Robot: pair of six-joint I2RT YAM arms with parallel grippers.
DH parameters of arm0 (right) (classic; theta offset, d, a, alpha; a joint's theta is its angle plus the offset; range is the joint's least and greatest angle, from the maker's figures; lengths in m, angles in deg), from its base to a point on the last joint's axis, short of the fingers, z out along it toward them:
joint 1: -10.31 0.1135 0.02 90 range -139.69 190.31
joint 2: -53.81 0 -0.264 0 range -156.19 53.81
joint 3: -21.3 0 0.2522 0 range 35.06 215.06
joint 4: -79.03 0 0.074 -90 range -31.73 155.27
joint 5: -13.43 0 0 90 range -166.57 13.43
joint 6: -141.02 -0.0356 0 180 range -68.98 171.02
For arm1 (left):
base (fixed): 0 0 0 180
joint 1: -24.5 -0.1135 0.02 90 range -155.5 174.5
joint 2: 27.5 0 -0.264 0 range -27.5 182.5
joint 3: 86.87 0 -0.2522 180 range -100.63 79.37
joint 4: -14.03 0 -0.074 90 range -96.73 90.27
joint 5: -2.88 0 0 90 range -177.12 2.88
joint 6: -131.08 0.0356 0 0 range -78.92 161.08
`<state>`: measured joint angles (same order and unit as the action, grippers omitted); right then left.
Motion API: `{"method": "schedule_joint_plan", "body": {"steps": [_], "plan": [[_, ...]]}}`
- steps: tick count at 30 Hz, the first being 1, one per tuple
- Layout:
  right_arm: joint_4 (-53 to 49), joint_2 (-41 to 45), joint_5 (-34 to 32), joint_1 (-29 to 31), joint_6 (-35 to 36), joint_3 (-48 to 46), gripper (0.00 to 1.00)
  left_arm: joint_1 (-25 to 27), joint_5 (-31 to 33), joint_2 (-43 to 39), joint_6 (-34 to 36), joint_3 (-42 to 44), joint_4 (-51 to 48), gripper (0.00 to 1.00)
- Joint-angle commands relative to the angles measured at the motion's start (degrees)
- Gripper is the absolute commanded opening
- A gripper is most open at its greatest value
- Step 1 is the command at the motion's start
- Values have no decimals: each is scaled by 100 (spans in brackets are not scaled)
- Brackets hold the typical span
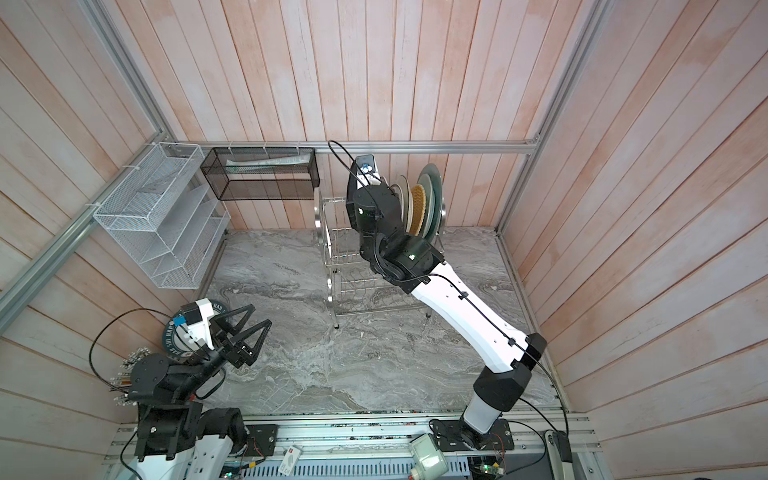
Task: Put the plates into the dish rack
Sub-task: 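Lower the dark blue plate into the rack slot in front of the white plates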
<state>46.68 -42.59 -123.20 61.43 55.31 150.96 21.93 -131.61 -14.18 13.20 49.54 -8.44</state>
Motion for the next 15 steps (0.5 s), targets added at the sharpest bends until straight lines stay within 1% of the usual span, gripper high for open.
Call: {"method": "schedule_joint_plan", "body": {"steps": [1, 5, 15], "plan": [[484, 6, -85, -142, 86, 398, 0, -15, -234, 22, -32, 81, 236, 100], [452, -166, -126, -224, 172, 412, 0, -33, -244, 38, -45, 79, 247, 100], [408, -258, -118, -326, 321, 210, 0, -77, -283, 52, -100, 100, 299, 100]]}}
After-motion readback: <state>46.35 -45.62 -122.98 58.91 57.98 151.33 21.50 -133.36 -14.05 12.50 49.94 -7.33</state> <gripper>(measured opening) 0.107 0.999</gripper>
